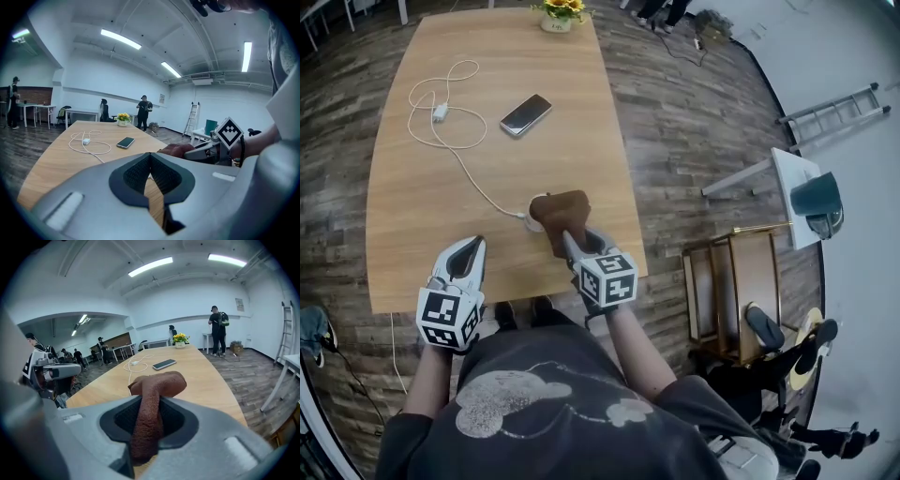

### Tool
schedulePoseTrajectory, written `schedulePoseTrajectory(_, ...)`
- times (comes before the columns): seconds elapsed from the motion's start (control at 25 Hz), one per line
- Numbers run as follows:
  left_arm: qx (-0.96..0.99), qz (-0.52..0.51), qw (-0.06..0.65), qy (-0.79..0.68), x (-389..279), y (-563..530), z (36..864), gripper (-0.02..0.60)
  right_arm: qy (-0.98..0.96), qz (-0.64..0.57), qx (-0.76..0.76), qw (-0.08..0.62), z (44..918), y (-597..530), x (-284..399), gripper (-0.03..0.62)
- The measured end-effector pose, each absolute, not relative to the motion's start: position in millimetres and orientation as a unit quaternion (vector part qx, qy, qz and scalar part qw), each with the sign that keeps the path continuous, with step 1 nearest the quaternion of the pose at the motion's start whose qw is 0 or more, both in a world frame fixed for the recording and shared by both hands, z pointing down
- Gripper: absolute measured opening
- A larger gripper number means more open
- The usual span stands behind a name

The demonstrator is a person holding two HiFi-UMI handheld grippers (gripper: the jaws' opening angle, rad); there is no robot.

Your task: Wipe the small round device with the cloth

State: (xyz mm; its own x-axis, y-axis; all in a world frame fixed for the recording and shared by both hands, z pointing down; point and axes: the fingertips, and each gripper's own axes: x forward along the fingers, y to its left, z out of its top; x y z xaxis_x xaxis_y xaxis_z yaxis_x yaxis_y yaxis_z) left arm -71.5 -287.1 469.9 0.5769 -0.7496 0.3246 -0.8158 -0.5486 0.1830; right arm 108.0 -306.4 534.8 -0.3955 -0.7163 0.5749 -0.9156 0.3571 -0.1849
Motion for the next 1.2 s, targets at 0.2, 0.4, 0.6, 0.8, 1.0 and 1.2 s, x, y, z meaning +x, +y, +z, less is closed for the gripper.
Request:
schedulePoseTrajectory(0.2,0.876,0.103,0.154,-0.446,-52.0,-290.3,466.6,0.018,-0.786,0.247,0.53,0.203,534.1,-306.2,140.4,0.08)
schedulePoseTrajectory(0.4,0.877,0.103,0.142,-0.447,-42.6,-290.5,461.8,0.018,-0.821,0.191,0.503,0.194,509.2,-304.1,137.4,0.08)
schedulePoseTrajectory(0.6,0.866,0.1,0.15,-0.467,-51.1,-291.4,462.9,0.018,-0.885,0.127,0.403,0.196,497.8,-294.9,86.5,0.08)
schedulePoseTrajectory(0.8,0.861,0.107,0.15,-0.474,-53.3,-289.7,465.2,0.018,-0.895,0.138,0.357,0.231,533.3,-304.9,58.0,0.08)
schedulePoseTrajectory(1.0,0.858,0.114,0.15,-0.479,-57.7,-285.1,466.7,0.018,-0.887,0.15,0.321,0.295,575.2,-299.0,46.9,0.08)
schedulePoseTrajectory(1.2,0.851,0.12,0.159,-0.487,-64.2,-279.5,473.4,0.018,-0.868,0.181,0.327,0.328,602.7,-297.4,53.3,0.08)
